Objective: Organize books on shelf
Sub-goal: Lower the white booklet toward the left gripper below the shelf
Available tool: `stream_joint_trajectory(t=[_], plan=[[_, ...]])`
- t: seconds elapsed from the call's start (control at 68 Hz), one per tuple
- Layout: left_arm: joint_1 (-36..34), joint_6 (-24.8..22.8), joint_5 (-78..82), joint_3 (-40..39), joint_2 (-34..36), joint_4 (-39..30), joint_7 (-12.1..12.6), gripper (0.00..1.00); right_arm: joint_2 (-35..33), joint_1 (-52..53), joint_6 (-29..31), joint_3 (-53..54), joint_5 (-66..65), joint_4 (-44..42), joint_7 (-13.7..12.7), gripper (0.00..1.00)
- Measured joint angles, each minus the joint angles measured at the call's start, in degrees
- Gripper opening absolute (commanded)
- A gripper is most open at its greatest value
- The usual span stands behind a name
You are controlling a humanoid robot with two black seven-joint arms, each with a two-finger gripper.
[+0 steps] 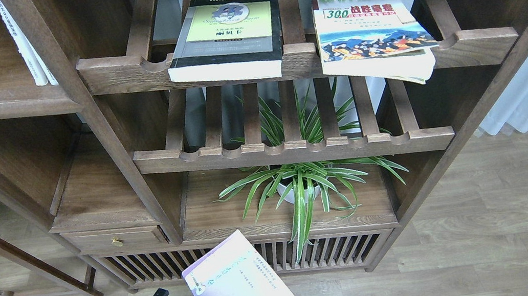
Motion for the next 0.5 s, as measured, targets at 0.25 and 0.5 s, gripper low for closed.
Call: stream_joint_trajectory(t=[0.25, 0.5], plan=[[-2.59, 0.0, 0.01, 1.55, -3.07, 1.85, -0.07, 0.83, -0.01, 0.03, -0.02, -0.22, -0.01, 0.61, -2.34, 0.07], [-3.02, 0.0, 0.56, 4.21, -4.31, 2.05, 0.09, 0.73, 0.0, 0.03, -0.02, -0.23, -0.09, 0.71, -2.66, 0.07]])
